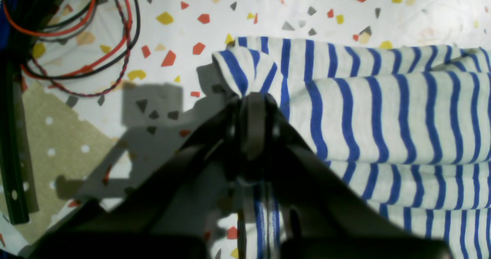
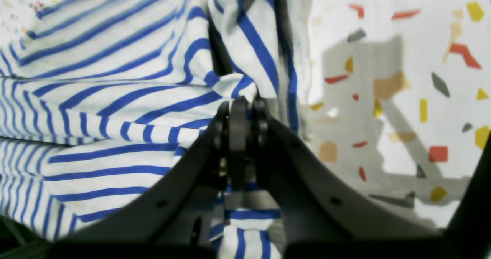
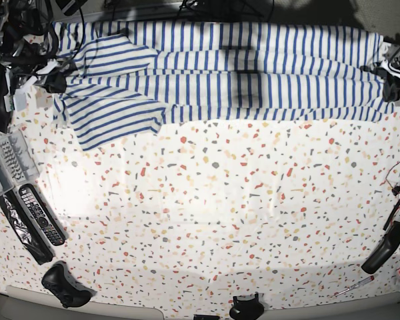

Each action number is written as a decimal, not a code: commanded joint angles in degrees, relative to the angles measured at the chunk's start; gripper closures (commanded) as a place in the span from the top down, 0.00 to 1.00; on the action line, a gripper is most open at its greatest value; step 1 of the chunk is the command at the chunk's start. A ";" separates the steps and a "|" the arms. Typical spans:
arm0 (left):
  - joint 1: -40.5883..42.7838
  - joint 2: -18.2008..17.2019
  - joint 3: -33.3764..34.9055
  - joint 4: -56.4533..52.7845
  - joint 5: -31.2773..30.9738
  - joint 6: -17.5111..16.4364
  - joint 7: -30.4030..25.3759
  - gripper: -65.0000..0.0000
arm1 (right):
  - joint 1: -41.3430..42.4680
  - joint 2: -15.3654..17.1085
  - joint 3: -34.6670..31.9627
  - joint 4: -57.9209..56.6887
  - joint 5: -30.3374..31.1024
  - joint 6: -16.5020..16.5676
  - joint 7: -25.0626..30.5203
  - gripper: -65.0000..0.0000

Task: Layout the t-shirt on the table in an organized manner, then fold the t-shirt properly
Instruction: 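Lift the hem and fold it over toward the collar with both grippers, then lay the folded hem down near the collar and open both grippers, then grasp the folded shirt's side with the left gripper and fold it inward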

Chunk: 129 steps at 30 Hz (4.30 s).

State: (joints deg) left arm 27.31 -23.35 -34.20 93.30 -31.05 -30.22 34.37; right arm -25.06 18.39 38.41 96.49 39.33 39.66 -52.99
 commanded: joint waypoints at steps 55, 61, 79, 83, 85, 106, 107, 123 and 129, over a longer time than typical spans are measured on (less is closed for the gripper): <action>0.76 1.73 -0.72 -9.70 -19.96 -8.85 -4.44 0.00 | 1.75 1.31 0.63 1.05 16.02 0.34 -0.17 0.35; 0.13 1.73 -5.03 -9.68 -13.33 -3.54 -4.46 0.00 | 3.45 1.31 0.63 2.86 18.82 0.34 -0.46 0.35; 4.28 17.55 -9.92 15.89 -29.24 -5.22 16.90 0.00 | 4.09 1.29 0.61 11.41 19.39 0.34 -0.42 0.35; 4.61 20.50 -0.55 17.31 -27.76 -5.42 16.50 0.00 | 4.09 1.27 0.61 11.41 19.43 0.34 -0.42 0.35; 4.59 20.63 5.03 17.31 -23.50 -5.35 13.90 0.00 | 4.09 1.29 0.61 11.41 19.41 0.34 -0.44 0.35; 4.57 20.63 21.24 17.29 -11.93 1.55 7.96 0.00 | 4.09 1.29 0.61 11.41 19.41 0.34 -1.07 0.35; 4.57 20.63 21.70 17.29 -12.02 1.53 7.98 0.00 | 4.11 1.29 0.61 11.41 19.41 0.34 -1.07 0.35; -0.37 19.89 32.79 17.73 -12.02 -3.02 10.97 0.44 | 4.11 1.31 0.63 11.41 19.19 0.34 -3.13 0.35; -0.33 17.20 22.49 21.68 -12.00 -3.02 9.77 0.44 | 4.42 1.51 0.61 8.98 19.19 0.34 -9.57 0.35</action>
State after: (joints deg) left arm 27.11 -5.96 -11.79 113.84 -41.91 -32.86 45.36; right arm -20.75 18.96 38.63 104.73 57.34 39.62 -63.33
